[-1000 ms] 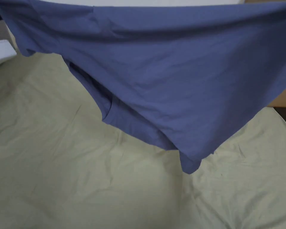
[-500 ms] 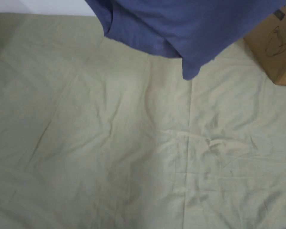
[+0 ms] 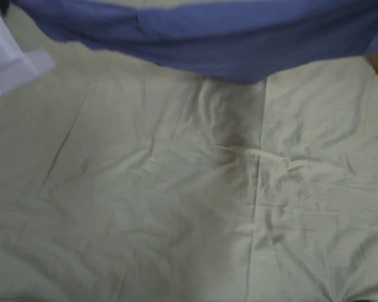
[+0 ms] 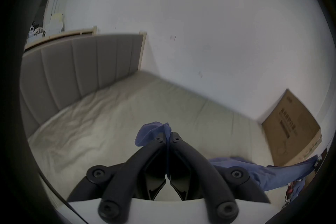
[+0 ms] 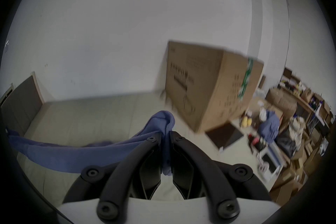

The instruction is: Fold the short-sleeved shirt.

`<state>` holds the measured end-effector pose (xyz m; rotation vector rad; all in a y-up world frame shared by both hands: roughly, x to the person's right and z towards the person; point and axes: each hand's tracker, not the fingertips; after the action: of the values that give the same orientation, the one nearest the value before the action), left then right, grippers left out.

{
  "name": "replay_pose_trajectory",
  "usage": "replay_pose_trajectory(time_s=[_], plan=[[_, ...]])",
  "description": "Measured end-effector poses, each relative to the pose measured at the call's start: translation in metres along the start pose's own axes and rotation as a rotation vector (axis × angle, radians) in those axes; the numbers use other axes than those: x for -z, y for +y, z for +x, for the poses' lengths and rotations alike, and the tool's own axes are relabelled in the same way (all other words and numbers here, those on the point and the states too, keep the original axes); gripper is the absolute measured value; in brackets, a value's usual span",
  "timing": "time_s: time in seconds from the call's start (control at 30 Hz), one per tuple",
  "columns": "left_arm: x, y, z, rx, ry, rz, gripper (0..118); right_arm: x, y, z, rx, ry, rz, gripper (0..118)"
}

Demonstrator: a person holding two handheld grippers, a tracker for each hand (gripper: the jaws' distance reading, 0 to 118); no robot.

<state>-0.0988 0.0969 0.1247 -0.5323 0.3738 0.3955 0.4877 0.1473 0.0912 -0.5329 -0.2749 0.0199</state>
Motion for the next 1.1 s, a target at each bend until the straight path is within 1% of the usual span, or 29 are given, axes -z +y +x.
replay_pose_trajectory(time_s=[0.1, 0.13, 0.2, 0.23, 0.3, 0.33, 0.43, 0.57, 0.7, 0.83, 0.93, 0.97, 1.0, 1.03, 1.07, 1.1], plan=[[0.000, -0.053, -0.031, -0.024, 0.013, -0.081, 0, 0.000, -0.073, 0.014, 0.037, 0.017, -0.132, 7], [-0.002, -0.069, -0.042, -0.015, 0.039, -0.123, 0, 0.000, -0.095, 0.020, 0.044, 0.024, -0.169, 7], [-0.008, -0.100, -0.064, -0.030, 0.038, -0.159, 0, -0.009, -0.136, 0.028, 0.027, 0.049, -0.219, 7], [-0.013, -0.115, -0.076, -0.038, 0.048, -0.175, 0, -0.013, -0.157, 0.032, -0.005, 0.058, -0.242, 7], [-0.022, -0.142, -0.097, -0.061, 0.054, -0.215, 0, -0.019, -0.194, 0.042, -0.028, 0.058, -0.278, 7], [-0.027, -0.151, -0.104, -0.058, 0.064, -0.227, 0, -0.023, -0.211, 0.047, -0.025, 0.065, -0.298, 7], [-0.045, -0.179, -0.122, -0.011, 0.069, -0.248, 0, -0.042, -0.252, 0.062, 0.021, 0.093, -0.359, 7], [-0.078, -0.200, -0.146, -0.010, 0.085, -0.243, 0, -0.072, -0.290, 0.082, 0.047, 0.122, -0.385, 7], [-0.110, -0.222, -0.178, -0.094, 0.077, -0.267, 0, -0.103, -0.319, 0.096, 0.059, 0.143, -0.397, 7], [-0.134, -0.246, -0.198, -0.106, 0.103, -0.287, 0, -0.126, -0.337, 0.099, 0.024, 0.152, -0.393, 7], [-0.139, -0.256, -0.206, -0.158, 0.108, -0.309, 1, -0.130, -0.342, 0.099, 0.027, 0.168, -0.404, 7], [-0.141, -0.256, -0.206, -0.182, 0.095, -0.308, 17, -0.131, -0.339, 0.098, 0.039, 0.169, -0.403, 10], [-0.143, -0.254, -0.205, -0.174, 0.110, -0.296, 34, -0.132, -0.336, 0.098, 0.055, 0.171, -0.400, 17], [-0.146, -0.250, -0.203, -0.138, 0.143, -0.255, 57, -0.134, -0.330, 0.100, 0.074, 0.172, -0.395, 35], [-0.148, -0.244, -0.201, -0.092, 0.148, -0.228, 88, -0.137, -0.324, 0.102, 0.086, 0.169, -0.383, 72], [-0.152, -0.237, -0.199, -0.061, 0.148, -0.209, 105, -0.139, -0.315, 0.104, 0.084, 0.173, -0.375, 93]])
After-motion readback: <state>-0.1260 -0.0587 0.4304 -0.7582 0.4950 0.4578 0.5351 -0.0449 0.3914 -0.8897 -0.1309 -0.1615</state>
